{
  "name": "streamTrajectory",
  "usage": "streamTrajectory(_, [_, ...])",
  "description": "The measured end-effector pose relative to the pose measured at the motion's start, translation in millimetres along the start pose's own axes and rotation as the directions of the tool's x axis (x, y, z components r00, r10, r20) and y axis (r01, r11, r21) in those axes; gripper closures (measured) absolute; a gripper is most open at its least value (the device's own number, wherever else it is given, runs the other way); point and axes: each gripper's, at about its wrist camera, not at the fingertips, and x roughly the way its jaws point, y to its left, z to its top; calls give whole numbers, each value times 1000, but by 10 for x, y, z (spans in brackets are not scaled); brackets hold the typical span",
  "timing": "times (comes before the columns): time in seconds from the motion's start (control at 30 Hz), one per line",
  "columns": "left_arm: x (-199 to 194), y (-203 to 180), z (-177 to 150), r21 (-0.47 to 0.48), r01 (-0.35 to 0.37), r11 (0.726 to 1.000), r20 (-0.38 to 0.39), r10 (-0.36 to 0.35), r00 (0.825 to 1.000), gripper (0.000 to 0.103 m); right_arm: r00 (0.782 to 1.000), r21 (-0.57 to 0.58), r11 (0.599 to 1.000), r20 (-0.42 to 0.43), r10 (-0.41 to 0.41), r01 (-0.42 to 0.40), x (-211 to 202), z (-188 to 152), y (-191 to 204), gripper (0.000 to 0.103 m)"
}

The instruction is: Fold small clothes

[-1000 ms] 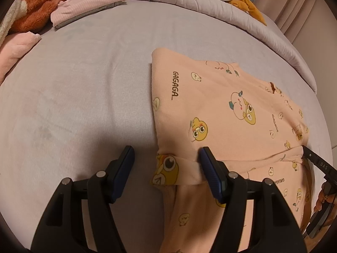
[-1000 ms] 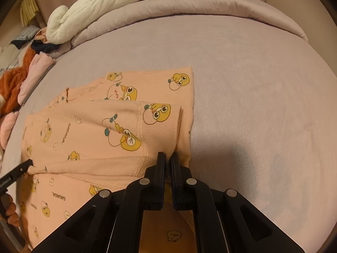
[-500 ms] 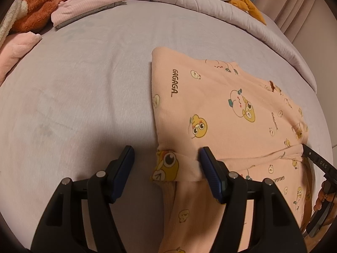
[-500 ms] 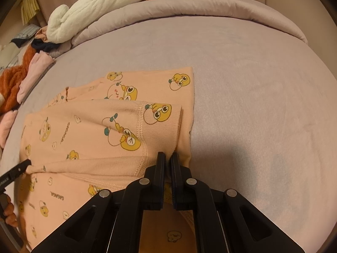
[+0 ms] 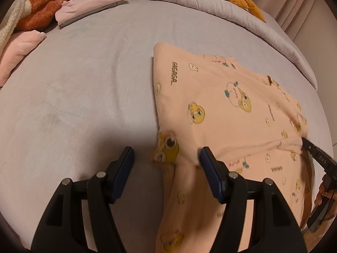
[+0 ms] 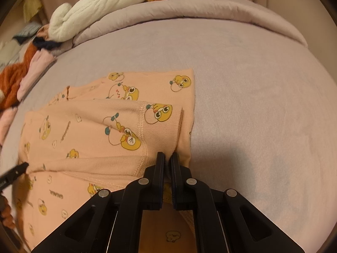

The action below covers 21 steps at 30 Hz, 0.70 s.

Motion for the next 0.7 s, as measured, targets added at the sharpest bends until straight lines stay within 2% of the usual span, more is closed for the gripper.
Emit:
streamTrajectory(0.07, [-71,8,-41,2,6,1000,-4,-6,1000,38,1000,-43,999,8,-22,22,-78,-19,45,95])
streamTrajectory(0.1, [-107,14,-68,4,10,1000,-4,-10,1000,38,999,-55,998,15,-29,29,-133,-35,60,87])
streamTrajectory(0.13, [-165,25,-106,8,12,1000,-1,-12,1000,38,999,-67,997,27,-30,32,-219,-64,73,69])
streamTrajectory(0.17, [-214,32,-144,12,12,1000,4,-12,1000,36,999,-71,997,36,-30,32,-267,-81,76,56])
streamTrajectory(0.2, [-241,35,-174,15,12,1000,9,-12,1000,35,998,-76,997,56,-29,34,-351,-114,81,36])
streamTrajectory(0.23, [-308,58,-221,15,9,1000,19,-9,1000,32,996,-80,996,86,-24,31,-459,-159,80,32])
streamTrajectory(0.47, [-538,182,-496,-18,49,999,23,-49,999,29,989,-80,997,150,3,9,-894,-471,16,32])
streamTrajectory(0.57, [-613,207,-632,-16,57,998,20,-56,998,30,987,-77,996,155,-33,45,-1004,-631,-2,32])
streamTrajectory(0.7, [-671,248,-834,-23,80,997,7,-80,997,30,990,-40,999,140,-20,26,-1077,-788,-107,32])
